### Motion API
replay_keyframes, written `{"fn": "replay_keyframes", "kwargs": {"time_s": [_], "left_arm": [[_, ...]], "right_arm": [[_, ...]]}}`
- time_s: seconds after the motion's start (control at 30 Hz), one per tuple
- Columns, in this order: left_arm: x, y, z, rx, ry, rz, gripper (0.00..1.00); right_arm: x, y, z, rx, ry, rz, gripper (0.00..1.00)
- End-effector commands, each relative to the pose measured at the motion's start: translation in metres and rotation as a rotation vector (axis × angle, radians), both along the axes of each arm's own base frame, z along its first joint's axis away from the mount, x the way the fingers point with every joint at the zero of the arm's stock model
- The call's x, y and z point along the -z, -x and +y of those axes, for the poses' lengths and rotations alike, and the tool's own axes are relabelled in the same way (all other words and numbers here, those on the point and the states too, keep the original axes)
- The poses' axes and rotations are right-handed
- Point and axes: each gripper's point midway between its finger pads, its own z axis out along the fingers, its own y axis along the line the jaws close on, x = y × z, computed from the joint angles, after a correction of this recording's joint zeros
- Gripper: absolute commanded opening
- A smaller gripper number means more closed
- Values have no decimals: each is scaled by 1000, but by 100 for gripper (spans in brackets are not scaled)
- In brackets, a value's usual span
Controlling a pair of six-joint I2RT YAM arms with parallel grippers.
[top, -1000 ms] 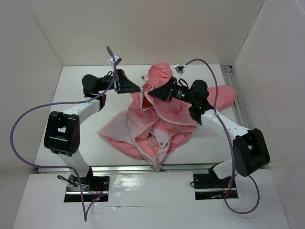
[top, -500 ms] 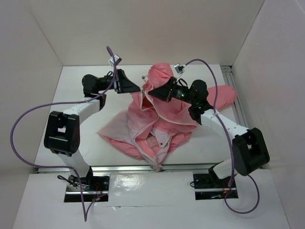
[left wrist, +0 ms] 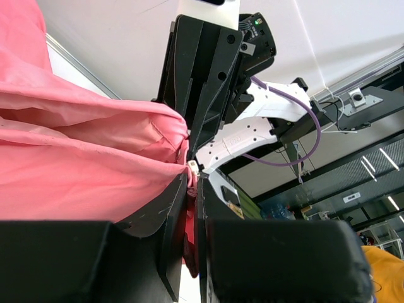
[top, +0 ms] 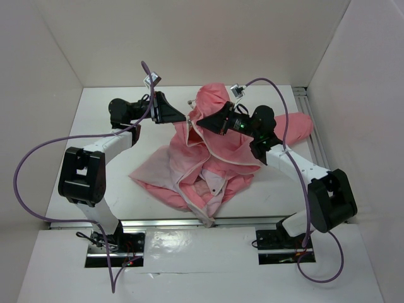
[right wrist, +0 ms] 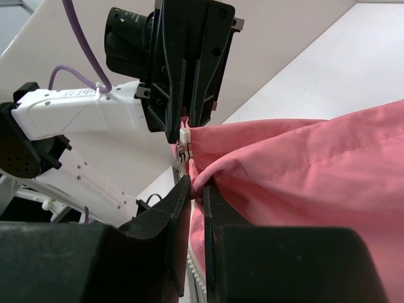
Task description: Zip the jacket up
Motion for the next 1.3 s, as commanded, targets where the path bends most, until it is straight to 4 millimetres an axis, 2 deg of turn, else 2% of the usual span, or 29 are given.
{"fn": "replay_keyframes", "kwargs": {"time_s": [0.0, 0.33, 0.6, 0.93, 1.27], "left_arm": [[-24, 11, 4, -2, 45, -280, 0], [-24, 12, 4, -2, 47, -291, 0], [-24, 14, 1, 7, 48, -290, 0], [-25, 15, 1, 9, 50, -290, 0], [-25, 19, -1, 26, 47, -291, 0]], "right_arm": [[-25, 7, 0, -20, -30, -102, 0], [-25, 7, 2, -31, -28, -103, 0], [-38, 9, 5, -40, -43, -137, 0], [-34, 7, 7, -49, -37, -129, 0], [-40, 7, 11, -58, -45, -146, 0]]}}
